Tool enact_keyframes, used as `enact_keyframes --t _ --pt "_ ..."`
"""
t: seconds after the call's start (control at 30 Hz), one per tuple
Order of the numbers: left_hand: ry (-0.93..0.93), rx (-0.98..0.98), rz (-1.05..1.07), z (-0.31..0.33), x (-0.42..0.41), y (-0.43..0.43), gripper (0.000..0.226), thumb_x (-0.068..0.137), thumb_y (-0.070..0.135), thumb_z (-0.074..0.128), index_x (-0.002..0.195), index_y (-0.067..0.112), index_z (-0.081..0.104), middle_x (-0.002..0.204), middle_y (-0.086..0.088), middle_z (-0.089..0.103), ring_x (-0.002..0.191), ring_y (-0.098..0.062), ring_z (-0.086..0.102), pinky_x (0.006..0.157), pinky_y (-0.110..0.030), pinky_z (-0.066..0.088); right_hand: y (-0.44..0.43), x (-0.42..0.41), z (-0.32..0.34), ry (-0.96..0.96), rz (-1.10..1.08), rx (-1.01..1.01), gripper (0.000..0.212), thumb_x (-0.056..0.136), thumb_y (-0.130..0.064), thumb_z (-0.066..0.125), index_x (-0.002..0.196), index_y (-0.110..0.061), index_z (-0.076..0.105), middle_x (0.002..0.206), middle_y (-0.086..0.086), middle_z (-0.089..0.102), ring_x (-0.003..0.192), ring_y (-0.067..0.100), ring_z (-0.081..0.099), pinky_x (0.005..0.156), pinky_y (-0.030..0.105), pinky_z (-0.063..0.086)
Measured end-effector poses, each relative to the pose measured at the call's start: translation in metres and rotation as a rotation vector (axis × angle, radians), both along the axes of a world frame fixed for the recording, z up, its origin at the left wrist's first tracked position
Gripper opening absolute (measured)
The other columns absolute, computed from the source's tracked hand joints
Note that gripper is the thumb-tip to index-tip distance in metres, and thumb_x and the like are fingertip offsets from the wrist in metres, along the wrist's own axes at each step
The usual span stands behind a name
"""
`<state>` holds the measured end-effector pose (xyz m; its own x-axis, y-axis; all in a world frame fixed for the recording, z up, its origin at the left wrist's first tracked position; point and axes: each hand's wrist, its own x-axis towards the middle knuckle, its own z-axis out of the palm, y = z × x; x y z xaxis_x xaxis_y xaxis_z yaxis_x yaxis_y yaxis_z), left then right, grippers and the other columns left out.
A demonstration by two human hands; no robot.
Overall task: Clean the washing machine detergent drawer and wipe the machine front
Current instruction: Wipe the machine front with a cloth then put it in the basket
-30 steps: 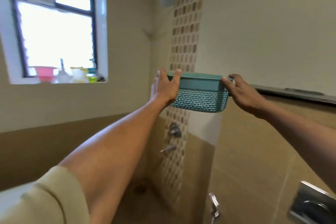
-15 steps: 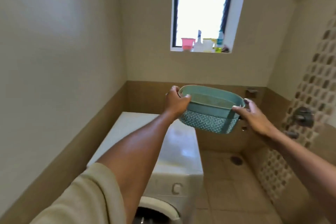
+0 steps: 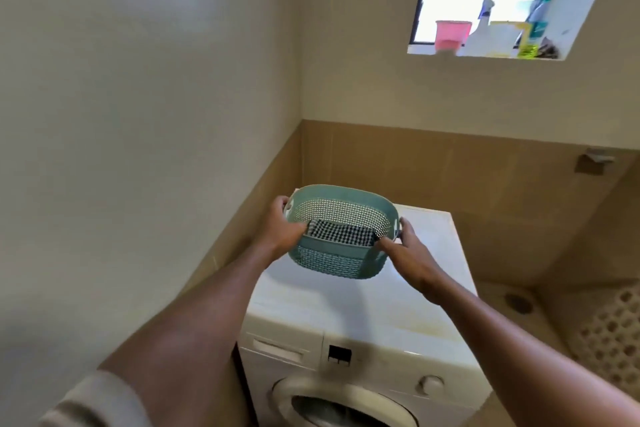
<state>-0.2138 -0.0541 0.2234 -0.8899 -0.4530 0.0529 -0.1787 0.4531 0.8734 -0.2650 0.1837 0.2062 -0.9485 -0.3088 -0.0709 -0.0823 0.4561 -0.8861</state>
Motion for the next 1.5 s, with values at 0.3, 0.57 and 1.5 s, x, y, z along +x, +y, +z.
enact_keyframes --t 0.3,0.57,1.5 --pt "-0.181 0.062 0.035 -0.084 -0.086 -0.091 0.048 0.089 0.014 0.070 0.132 0.016 0.048 0.107 0.000 0.058 0.082 -0.007 0.055 0.054 -0.017 0.044 -0.100 -0.078 -0.083 -0.168 -0.023 0.056 0.060 0.090 -0.016 0.059 0.143 -0.026 0.033 0.128 0.003 0.061 0.108 0.026 0.064 0.077 0.030 0.050" --pt "-0.260 0.137 0.061 -0.124 -0.100 -0.116 0.042 0.089 0.009 0.069 0.123 0.016 0.046 0.102 -0.002 0.060 0.087 -0.015 0.064 0.068 -0.040 0.063 -0.124 -0.080 -0.117 -0.229 -0.053 0.085 0.072 0.088 -0.016 0.064 0.148 -0.024 0.026 0.120 -0.003 0.059 0.104 0.021 0.065 0.076 0.026 0.051" --pt "-0.770 -0.142 -0.083 -0.171 -0.191 -0.098 0.026 0.091 0.012 0.059 0.114 0.000 0.063 0.119 -0.018 0.065 0.105 -0.033 0.065 0.079 -0.032 0.052 -0.227 -0.169 -0.153 -0.081 0.595 1.061 0.026 0.094 -0.021 0.058 0.114 -0.008 0.067 0.111 0.012 0.068 0.088 0.027 0.058 0.081 0.036 0.051"
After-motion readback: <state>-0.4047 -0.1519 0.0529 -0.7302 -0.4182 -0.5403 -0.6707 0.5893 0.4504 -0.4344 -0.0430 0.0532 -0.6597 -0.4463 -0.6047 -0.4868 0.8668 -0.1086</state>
